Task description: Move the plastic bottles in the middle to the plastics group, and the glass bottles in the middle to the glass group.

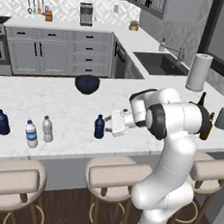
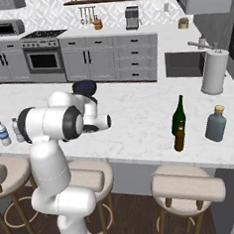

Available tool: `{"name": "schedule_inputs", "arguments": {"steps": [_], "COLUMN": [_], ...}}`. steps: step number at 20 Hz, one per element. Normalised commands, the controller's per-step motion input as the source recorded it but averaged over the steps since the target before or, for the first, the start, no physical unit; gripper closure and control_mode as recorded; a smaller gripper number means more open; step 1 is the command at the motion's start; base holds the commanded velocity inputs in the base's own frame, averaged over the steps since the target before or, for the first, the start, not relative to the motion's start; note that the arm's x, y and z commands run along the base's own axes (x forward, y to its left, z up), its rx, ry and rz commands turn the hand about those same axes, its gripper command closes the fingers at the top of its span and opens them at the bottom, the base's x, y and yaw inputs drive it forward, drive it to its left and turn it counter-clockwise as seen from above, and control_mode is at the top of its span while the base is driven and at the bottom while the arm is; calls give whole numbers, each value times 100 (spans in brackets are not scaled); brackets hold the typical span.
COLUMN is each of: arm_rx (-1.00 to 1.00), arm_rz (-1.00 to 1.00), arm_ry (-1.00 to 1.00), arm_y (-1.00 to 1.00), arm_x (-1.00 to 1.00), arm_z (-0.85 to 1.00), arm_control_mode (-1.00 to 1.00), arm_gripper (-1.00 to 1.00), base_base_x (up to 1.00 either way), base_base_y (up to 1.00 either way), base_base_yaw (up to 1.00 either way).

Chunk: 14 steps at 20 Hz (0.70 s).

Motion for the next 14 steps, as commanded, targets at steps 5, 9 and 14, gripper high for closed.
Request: {"name": "schedule_inputs", "arguments": {"steps": [5, 9, 14], "arm_rx": [0, 0, 0], "arm_rz": [0, 1, 0], "arm_ry": [0, 0, 0], "arm_y": [14, 7, 15], "arm_x": [12, 4, 6], "arm_z": [-6, -7, -6], "arm_control_mode": [-100, -100, -100], "arm_gripper": [-100, -100, -100], "base_base_x": [0, 0, 0], "base_base_y": [0, 0, 0], "base_base_yaw": [0, 0, 0]}}
